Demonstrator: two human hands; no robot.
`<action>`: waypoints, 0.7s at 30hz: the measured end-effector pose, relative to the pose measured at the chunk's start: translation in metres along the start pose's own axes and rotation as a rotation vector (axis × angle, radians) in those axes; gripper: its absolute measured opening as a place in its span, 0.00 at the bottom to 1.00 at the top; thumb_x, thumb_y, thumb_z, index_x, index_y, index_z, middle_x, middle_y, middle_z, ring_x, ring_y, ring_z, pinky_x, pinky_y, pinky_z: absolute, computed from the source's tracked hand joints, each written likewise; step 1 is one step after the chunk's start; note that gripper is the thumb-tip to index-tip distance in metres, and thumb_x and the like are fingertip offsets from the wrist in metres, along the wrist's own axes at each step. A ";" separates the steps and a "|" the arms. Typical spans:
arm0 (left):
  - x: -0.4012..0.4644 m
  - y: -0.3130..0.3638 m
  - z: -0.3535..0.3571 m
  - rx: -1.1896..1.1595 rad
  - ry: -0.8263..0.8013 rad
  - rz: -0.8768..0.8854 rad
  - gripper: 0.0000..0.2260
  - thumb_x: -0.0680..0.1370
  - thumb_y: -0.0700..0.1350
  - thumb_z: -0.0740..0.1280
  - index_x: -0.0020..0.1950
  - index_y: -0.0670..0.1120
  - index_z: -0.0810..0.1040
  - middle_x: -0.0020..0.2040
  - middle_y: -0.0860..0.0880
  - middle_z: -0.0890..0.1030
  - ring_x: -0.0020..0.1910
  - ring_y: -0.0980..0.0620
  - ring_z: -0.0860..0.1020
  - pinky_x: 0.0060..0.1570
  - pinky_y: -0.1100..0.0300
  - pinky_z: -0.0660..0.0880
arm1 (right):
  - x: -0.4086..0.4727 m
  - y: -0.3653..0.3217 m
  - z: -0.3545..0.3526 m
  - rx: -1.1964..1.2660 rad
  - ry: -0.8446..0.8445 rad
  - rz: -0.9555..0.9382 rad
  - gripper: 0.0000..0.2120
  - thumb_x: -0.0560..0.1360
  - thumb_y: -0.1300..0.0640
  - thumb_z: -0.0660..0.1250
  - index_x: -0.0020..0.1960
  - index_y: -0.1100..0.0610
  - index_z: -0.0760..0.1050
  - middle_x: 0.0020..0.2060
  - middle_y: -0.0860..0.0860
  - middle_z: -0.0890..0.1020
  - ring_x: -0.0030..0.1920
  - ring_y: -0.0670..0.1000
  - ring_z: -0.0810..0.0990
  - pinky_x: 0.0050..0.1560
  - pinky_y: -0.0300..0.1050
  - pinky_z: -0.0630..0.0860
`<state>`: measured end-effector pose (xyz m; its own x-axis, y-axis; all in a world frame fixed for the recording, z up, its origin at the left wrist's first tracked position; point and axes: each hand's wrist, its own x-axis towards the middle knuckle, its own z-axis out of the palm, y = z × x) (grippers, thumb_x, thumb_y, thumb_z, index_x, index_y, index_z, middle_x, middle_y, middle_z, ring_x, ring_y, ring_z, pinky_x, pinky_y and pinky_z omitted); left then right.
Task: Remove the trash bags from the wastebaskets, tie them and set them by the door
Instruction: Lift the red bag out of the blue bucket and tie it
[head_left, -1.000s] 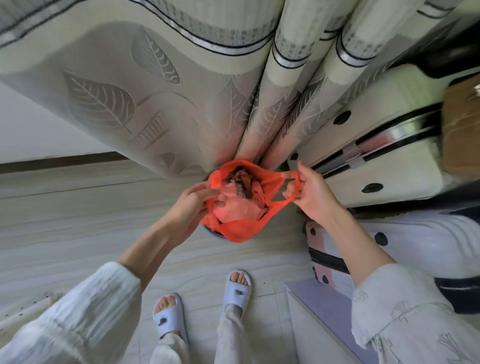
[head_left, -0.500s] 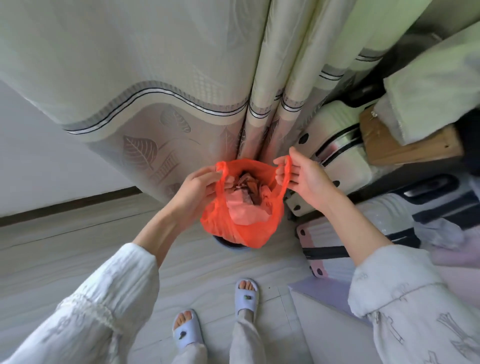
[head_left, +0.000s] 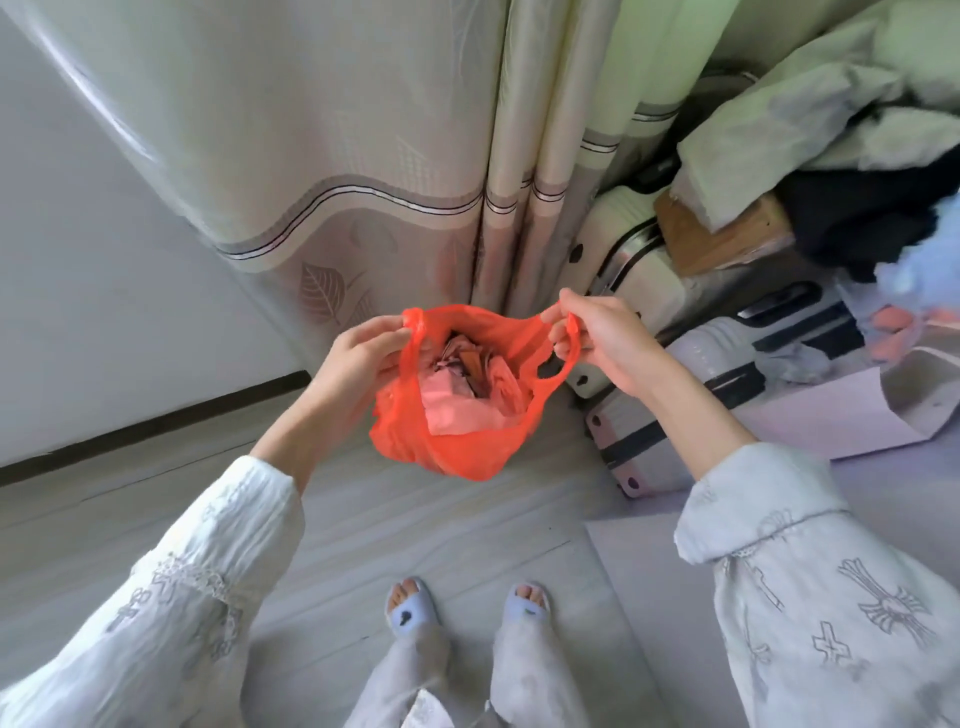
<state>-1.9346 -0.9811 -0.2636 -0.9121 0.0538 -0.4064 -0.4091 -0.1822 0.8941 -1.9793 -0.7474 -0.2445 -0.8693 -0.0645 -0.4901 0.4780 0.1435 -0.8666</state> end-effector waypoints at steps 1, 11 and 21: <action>-0.010 0.000 -0.001 0.002 0.024 0.013 0.08 0.77 0.38 0.60 0.48 0.45 0.78 0.37 0.51 0.85 0.40 0.56 0.82 0.43 0.64 0.79 | -0.007 0.002 0.003 -0.015 -0.022 0.000 0.17 0.80 0.54 0.56 0.39 0.60 0.76 0.30 0.54 0.75 0.29 0.50 0.73 0.38 0.42 0.72; -0.124 -0.079 0.025 0.006 0.329 0.010 0.07 0.76 0.39 0.61 0.45 0.47 0.79 0.41 0.48 0.82 0.40 0.52 0.80 0.45 0.60 0.74 | -0.079 0.084 0.010 -0.117 -0.240 0.050 0.18 0.79 0.54 0.57 0.35 0.58 0.75 0.29 0.54 0.75 0.29 0.51 0.74 0.37 0.41 0.72; -0.173 -0.218 0.022 0.010 0.454 -0.178 0.08 0.77 0.36 0.60 0.46 0.44 0.77 0.43 0.45 0.80 0.42 0.51 0.78 0.42 0.64 0.75 | -0.105 0.214 0.015 -0.217 -0.283 0.132 0.15 0.78 0.59 0.58 0.35 0.60 0.75 0.31 0.55 0.77 0.33 0.50 0.75 0.36 0.37 0.73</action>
<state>-1.6879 -0.9293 -0.3843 -0.7254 -0.3507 -0.5923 -0.5603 -0.1991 0.8040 -1.7836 -0.7250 -0.3795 -0.7184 -0.2971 -0.6290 0.5193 0.3727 -0.7691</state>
